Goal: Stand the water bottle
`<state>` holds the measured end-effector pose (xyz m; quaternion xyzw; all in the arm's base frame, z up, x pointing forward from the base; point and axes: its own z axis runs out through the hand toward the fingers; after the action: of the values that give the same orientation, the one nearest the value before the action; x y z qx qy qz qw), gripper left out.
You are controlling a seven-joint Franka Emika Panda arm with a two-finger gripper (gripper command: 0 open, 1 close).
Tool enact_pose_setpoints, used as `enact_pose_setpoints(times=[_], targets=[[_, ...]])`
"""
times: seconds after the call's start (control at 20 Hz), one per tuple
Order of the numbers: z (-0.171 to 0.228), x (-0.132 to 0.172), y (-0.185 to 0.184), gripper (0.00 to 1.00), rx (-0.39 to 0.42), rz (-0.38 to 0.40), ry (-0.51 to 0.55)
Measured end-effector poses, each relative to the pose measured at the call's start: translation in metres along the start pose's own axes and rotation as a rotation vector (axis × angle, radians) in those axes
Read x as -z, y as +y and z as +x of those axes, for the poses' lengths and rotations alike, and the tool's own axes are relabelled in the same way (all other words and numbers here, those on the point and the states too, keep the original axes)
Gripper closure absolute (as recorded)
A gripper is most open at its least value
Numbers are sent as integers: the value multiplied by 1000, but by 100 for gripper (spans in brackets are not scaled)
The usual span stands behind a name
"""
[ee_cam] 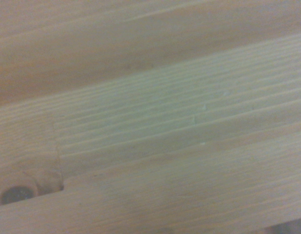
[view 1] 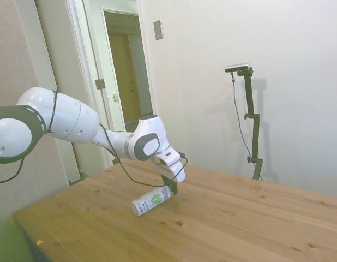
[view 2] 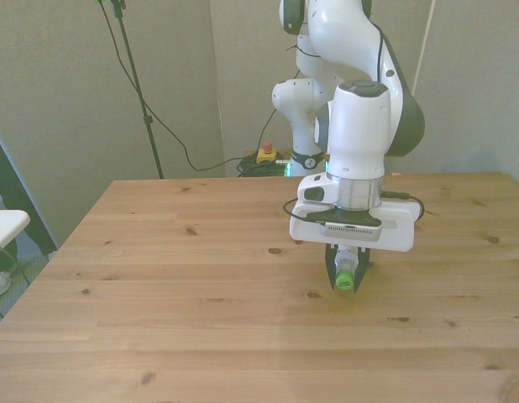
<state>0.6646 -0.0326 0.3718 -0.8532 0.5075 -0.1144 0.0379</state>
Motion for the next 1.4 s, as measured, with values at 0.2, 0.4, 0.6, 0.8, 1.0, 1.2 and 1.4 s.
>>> enact_pose_setpoints(times=[0.2,0.4,0.6,0.8,1.0,1.2,1.4], targets=[[15,40,1,100,10,54,86],[26,99,6,100,17,124,220],[13,142,11,100,31,179,360],[9,153,17,100,12,219,479],[18,142,21,100,-40,269,543],[38,126,31,100,-112,288,600],[55,122,40,100,-193,307,666]])
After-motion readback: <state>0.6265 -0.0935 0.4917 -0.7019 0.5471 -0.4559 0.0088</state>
